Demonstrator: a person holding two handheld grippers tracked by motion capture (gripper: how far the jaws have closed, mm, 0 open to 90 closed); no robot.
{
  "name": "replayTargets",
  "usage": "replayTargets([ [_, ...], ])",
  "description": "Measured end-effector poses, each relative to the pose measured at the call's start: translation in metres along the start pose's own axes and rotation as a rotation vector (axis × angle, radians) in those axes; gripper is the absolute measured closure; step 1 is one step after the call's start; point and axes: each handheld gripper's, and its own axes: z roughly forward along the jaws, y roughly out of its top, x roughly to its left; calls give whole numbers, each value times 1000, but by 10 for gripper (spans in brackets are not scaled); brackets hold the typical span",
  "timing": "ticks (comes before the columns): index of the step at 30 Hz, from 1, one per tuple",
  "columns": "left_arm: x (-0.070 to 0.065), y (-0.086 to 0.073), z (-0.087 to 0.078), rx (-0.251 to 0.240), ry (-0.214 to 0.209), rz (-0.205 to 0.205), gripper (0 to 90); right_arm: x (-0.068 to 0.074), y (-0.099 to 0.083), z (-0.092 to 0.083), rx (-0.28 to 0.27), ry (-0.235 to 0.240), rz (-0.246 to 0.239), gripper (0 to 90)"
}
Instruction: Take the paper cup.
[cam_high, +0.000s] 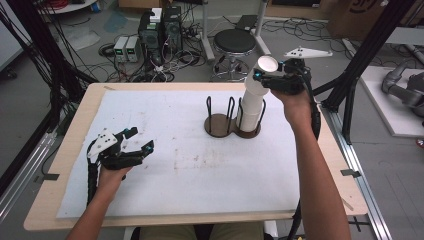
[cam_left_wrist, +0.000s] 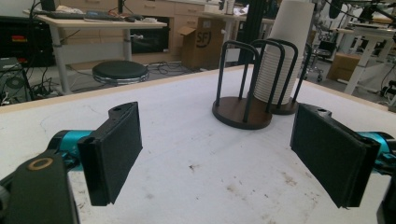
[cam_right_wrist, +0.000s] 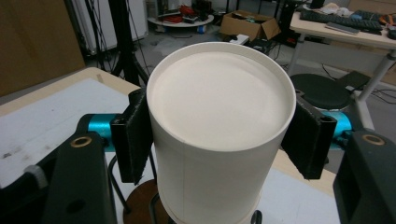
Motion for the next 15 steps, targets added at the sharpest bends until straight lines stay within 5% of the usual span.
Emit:
replayTargets([
  [15, -2, 0, 3, -19, -49, 6, 163, 18, -13, -37, 24, 47, -42, 332],
])
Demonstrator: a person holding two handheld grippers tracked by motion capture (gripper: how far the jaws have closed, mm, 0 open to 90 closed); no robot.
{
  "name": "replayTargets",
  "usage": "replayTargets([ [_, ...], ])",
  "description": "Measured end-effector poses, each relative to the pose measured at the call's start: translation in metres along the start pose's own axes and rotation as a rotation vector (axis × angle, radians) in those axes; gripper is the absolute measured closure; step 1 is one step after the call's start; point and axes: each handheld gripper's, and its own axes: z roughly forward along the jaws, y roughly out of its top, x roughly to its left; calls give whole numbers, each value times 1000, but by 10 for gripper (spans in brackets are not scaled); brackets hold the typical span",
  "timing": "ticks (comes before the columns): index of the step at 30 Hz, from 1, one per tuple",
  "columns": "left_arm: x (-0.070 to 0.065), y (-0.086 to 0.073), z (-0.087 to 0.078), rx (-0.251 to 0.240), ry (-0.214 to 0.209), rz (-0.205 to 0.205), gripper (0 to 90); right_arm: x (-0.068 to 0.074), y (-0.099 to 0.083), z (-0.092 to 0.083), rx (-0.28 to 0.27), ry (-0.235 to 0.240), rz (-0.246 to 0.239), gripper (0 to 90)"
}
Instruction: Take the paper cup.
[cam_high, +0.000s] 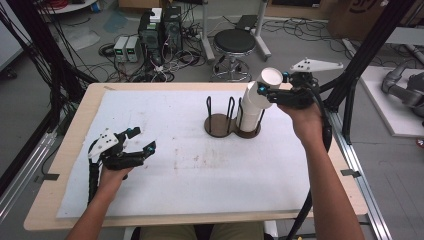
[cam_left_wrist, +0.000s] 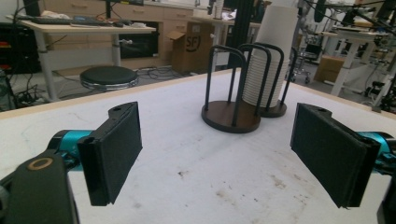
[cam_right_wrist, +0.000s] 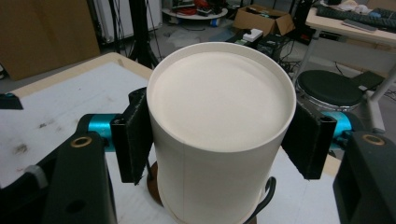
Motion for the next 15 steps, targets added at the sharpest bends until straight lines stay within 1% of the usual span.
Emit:
replayTargets([
  [1, 0, 0, 0, 0, -6, 0, 163, 1, -2, -1, -3, 3, -10, 332],
  [2, -1, 0, 1, 4, -22, -5, 163, 3, -4, -4, 4, 7, -8, 332],
  [3, -1, 0, 2, 2, -26, -5, 163, 5, -7, -7, 2, 16, -3, 332],
  [6, -2, -1, 3, 5, -36, -6, 162, 8, -12, -11, 2, 28, -10, 332],
  [8, -4, -1, 4, 7, -45, -8, 161, 13, -19, -16, -1, 50, -8, 332],
  [11, -5, -1, 4, 9, -52, -6, 161, 16, -25, -18, 5, 56, -19, 332],
  [12, -5, -1, 5, 10, -55, -4, 161, 17, -28, -18, 14, 65, -17, 332],
  [13, -6, -1, 5, 9, -67, -6, 161, 19, -36, -17, 22, 74, -24, 332],
  [15, -8, -1, 5, -1, -87, -6, 161, 20, -44, -16, 32, 92, -20, 331],
])
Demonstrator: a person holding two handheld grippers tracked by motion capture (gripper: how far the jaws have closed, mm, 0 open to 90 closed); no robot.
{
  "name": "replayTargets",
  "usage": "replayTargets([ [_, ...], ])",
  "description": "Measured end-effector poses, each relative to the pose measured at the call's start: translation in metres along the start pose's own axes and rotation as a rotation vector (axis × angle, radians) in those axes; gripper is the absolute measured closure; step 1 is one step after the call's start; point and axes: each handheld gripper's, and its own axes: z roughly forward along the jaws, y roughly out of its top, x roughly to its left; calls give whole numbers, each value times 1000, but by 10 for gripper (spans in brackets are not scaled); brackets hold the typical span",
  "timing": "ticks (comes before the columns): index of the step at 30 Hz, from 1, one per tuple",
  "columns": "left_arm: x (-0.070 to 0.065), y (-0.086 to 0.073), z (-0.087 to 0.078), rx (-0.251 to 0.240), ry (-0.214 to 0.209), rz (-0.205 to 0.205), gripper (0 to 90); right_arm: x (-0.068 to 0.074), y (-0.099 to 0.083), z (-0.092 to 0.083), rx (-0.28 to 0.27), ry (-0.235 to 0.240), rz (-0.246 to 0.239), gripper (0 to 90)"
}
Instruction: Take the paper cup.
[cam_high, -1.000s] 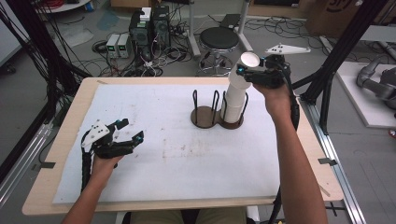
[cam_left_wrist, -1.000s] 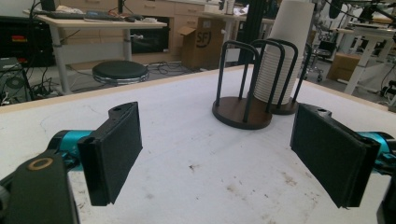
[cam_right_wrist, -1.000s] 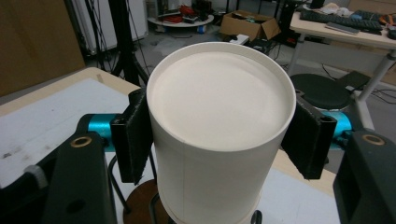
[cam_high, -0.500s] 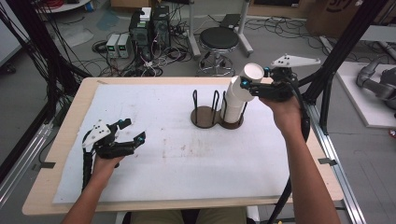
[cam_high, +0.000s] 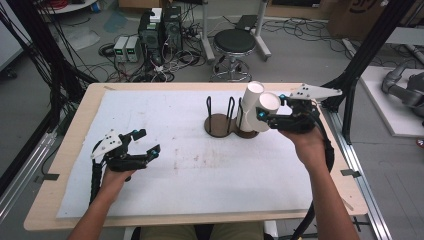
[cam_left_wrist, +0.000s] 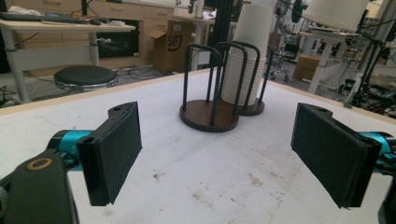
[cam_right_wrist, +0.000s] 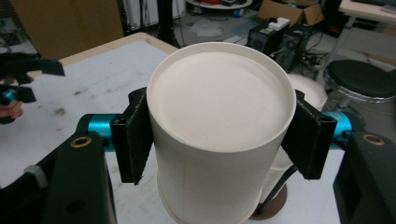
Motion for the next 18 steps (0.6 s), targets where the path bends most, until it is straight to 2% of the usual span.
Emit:
replayTargets([
  [2, -2, 0, 1, -3, -5, 0, 160, 1, -5, 1, 5, 5, -3, 331],
  [4, -5, 0, 2, -5, -17, 4, 160, 3, -20, 4, 17, 26, 0, 331],
  [7, -7, -1, 3, -16, -27, -1, 160, 5, -27, 5, 27, 30, 4, 331],
  [8, -8, -1, 3, -9, -36, -2, 159, 7, -35, 7, 39, 37, 2, 331],
  [18, -15, -1, 8, -3, -53, 3, 157, 18, -58, 13, 59, 73, -9, 332],
])
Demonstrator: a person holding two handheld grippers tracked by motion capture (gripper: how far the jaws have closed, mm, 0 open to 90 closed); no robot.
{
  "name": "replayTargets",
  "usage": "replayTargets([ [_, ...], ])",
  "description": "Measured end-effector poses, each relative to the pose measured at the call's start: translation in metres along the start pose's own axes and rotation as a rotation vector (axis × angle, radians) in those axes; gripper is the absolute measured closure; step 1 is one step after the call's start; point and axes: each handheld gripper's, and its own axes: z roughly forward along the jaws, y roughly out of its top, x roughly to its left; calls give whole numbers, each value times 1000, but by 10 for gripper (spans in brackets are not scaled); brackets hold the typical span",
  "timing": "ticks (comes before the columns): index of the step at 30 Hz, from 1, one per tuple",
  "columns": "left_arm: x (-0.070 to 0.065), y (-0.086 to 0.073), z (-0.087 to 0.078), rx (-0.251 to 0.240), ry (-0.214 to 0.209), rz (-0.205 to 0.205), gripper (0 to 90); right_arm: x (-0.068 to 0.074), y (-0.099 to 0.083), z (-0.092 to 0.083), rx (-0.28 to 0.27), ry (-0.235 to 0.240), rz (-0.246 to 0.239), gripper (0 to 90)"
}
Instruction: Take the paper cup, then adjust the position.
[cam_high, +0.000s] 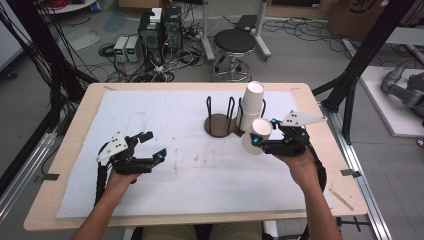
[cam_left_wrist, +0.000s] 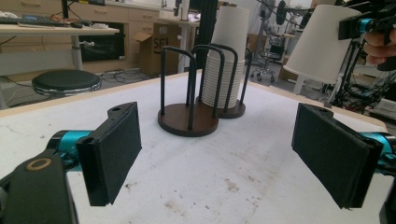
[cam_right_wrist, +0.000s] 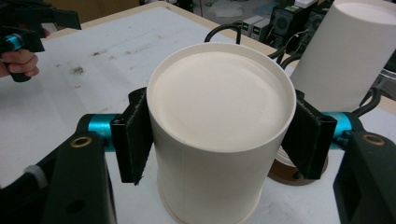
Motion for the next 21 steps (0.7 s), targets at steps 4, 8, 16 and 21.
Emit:
replayTargets([
  [4, -1, 0, 1, -1, -9, 0, 157, 3, -5, 2, -13, 17, -7, 332],
  [8, -3, 1, 0, -8, -14, 1, 157, 6, -7, 4, -8, 25, -9, 331],
  [16, -5, 1, 2, 2, -26, 11, 156, 10, -10, 7, -7, 38, -19, 330],
  [21, -7, 2, 2, -1, -42, 17, 156, 13, -9, 6, -18, 46, -15, 330],
])
